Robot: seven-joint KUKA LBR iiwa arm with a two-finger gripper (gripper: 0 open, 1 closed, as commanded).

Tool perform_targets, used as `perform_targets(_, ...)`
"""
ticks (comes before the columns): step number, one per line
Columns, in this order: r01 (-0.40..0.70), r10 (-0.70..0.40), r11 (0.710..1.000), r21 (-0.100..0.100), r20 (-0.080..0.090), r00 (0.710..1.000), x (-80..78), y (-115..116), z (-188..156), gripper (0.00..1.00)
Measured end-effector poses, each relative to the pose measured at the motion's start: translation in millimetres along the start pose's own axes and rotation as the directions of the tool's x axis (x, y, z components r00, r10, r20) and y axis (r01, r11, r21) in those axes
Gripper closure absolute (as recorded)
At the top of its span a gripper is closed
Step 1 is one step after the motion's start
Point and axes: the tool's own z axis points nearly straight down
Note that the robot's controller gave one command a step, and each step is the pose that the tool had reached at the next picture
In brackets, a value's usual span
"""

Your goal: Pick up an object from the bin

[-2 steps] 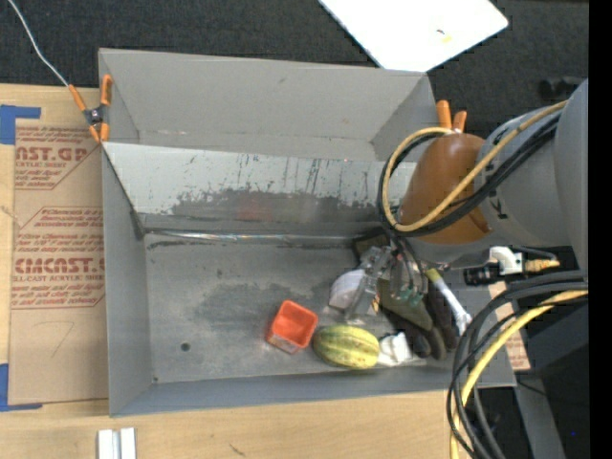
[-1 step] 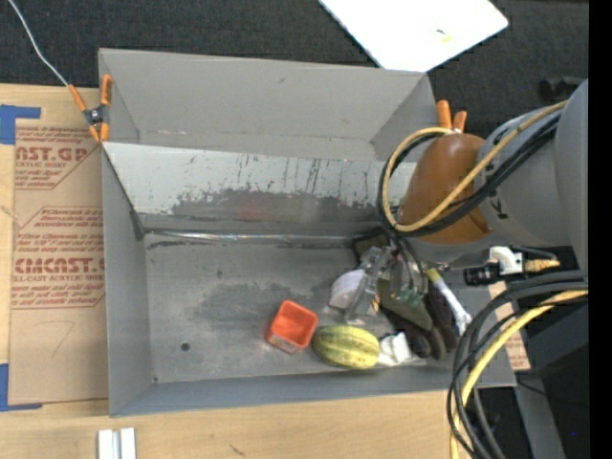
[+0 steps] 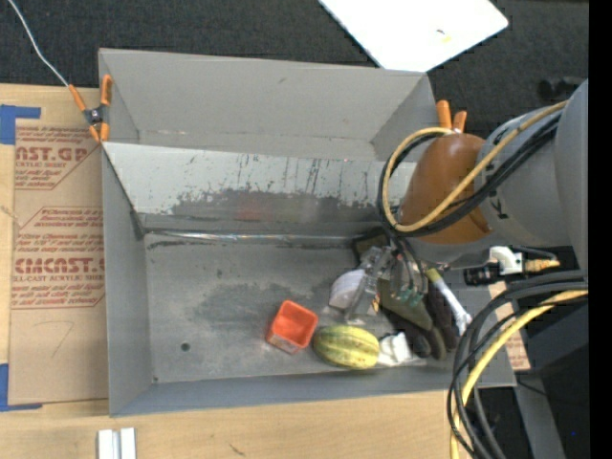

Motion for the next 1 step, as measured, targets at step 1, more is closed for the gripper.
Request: perform_targets(1,0.0,0.0,1.0,0.0,0.0,1.0,0.0,0.0,0.0,1.0)
